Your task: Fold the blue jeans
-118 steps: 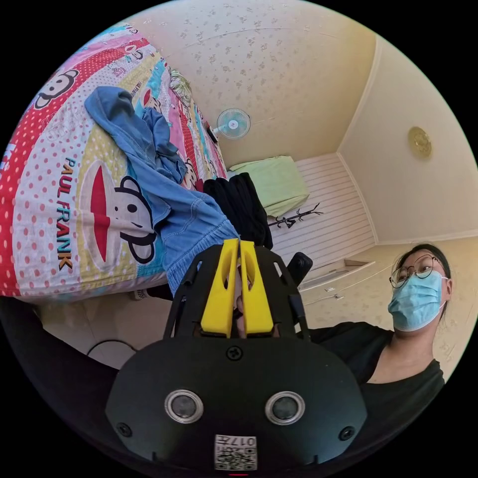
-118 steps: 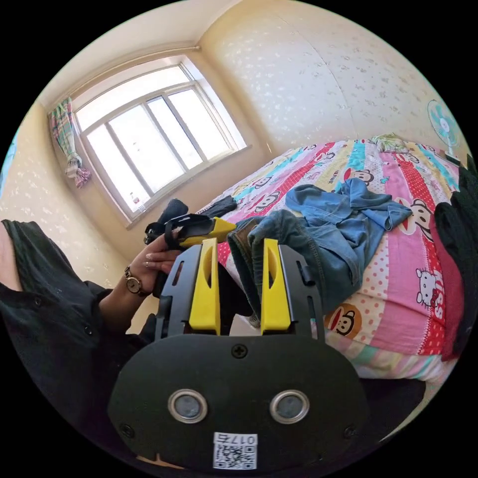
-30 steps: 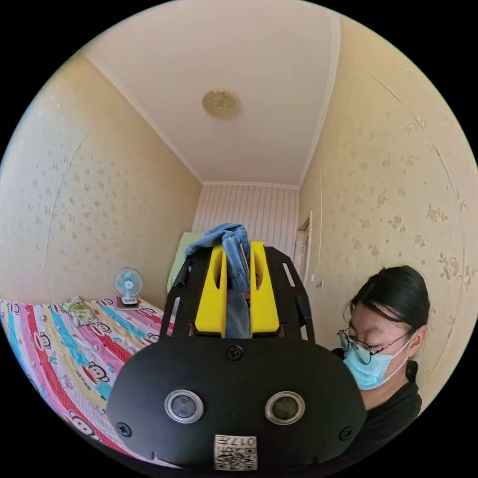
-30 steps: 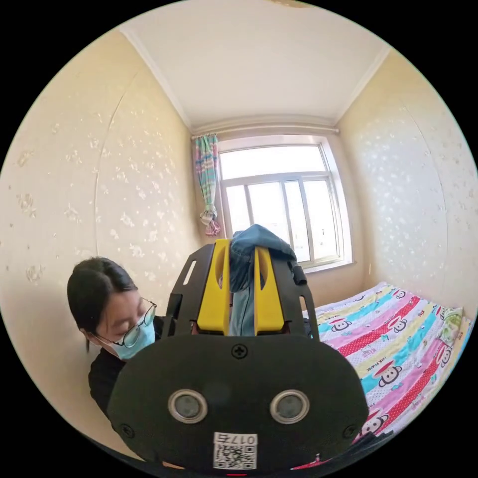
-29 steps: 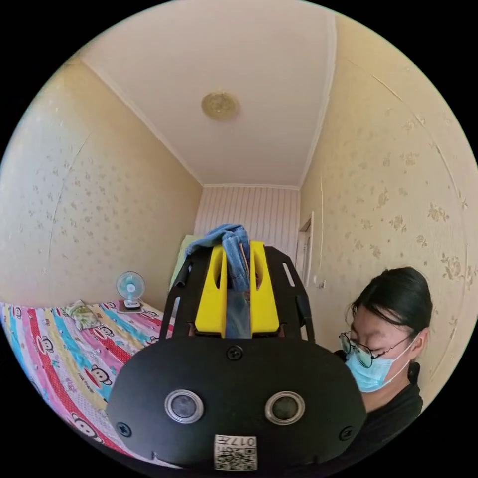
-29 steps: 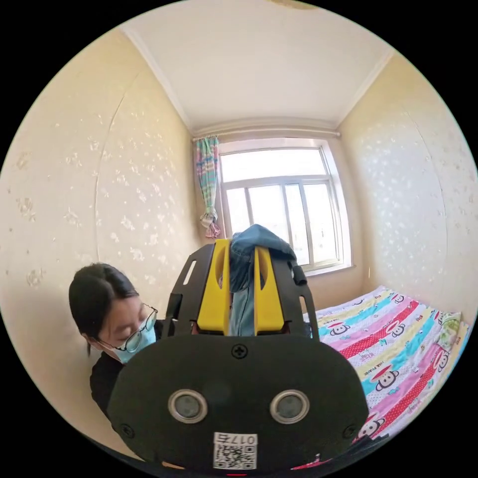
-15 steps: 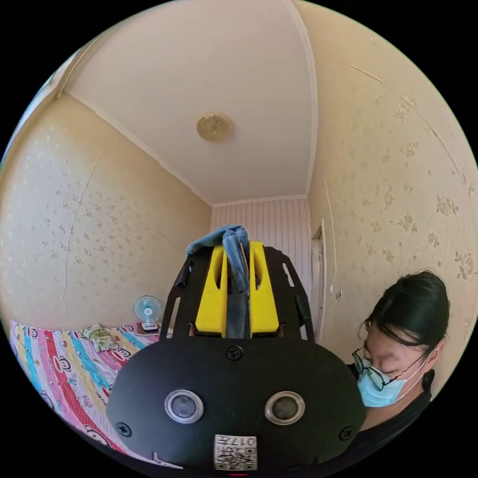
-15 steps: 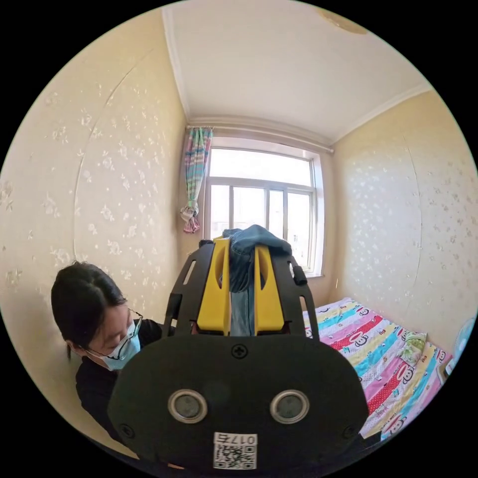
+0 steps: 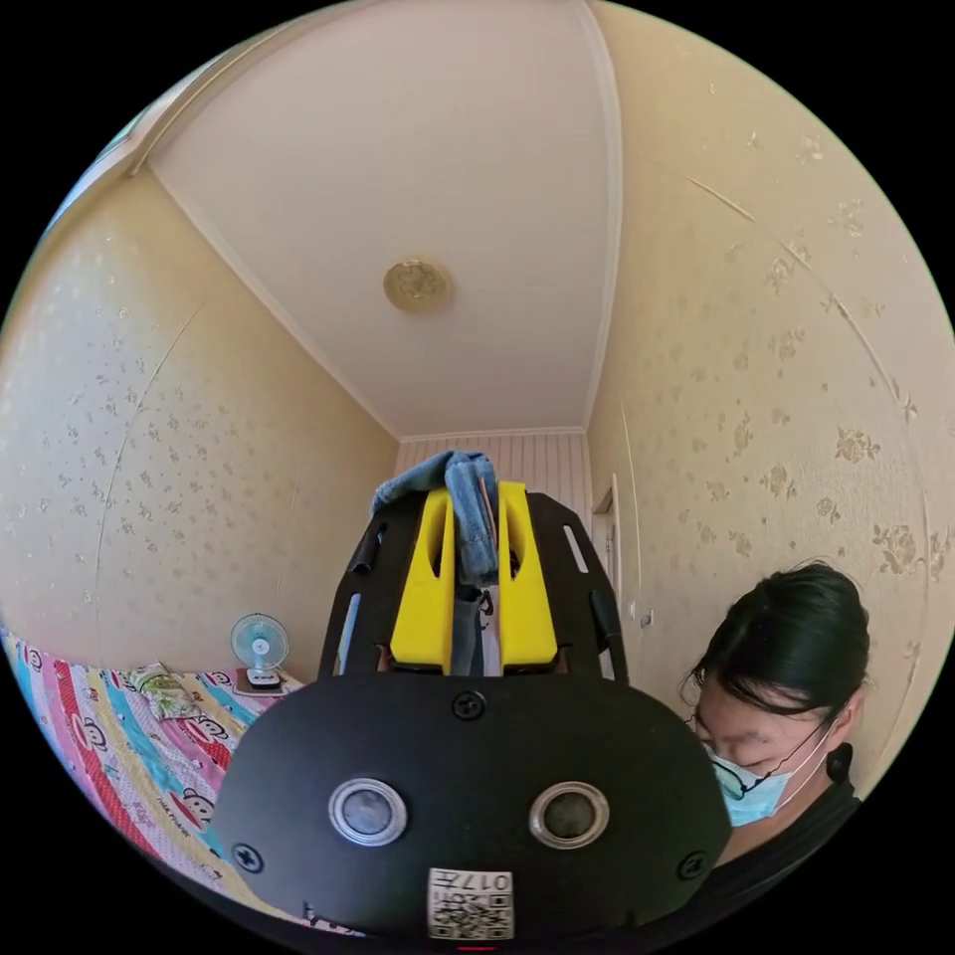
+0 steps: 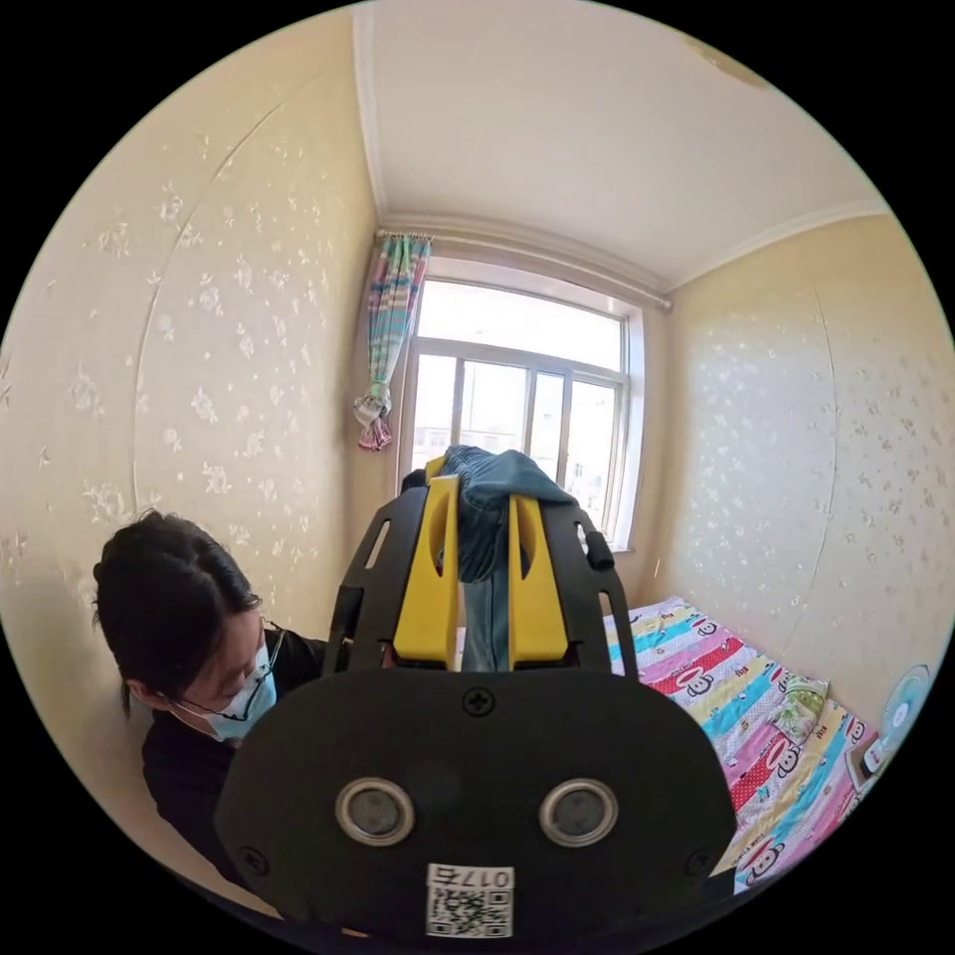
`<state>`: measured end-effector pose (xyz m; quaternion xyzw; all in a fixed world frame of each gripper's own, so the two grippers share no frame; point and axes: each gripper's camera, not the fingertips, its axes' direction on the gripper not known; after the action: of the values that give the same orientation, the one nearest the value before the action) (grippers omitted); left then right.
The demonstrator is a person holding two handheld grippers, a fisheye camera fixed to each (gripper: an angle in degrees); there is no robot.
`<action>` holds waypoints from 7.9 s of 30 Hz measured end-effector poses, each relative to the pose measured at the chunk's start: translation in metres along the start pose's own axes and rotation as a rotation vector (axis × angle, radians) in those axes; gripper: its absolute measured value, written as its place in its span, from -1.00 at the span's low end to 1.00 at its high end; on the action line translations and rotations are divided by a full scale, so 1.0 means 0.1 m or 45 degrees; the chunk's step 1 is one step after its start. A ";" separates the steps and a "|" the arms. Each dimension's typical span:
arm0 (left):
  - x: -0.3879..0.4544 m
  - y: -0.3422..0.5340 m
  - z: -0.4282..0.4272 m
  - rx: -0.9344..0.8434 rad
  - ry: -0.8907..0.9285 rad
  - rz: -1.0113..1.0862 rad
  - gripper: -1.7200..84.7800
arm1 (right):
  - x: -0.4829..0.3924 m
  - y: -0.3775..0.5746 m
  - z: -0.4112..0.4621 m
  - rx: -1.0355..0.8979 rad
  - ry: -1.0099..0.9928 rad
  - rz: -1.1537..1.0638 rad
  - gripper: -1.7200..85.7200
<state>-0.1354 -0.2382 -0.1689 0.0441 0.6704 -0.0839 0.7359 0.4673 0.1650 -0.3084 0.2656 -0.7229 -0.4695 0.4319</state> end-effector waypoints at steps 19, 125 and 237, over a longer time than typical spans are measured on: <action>-2.41 -0.50 0.72 -0.115 -0.116 -0.335 -0.81 | 2.17 -0.53 0.65 0.073 0.017 0.550 -0.81; -6.71 5.71 -1.78 -0.898 -0.992 -1.454 -0.61 | 8.33 6.79 3.61 -0.395 -0.258 1.753 -0.70; -4.79 6.29 -1.24 -0.974 -0.746 -1.119 -0.73 | 6.84 6.84 3.23 -0.701 0.386 1.646 -0.71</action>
<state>-0.1836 0.4321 0.2657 -0.5238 0.3800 -0.1411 0.7492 -0.1327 0.0560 0.5096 -0.2721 -0.5229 -0.2431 0.7703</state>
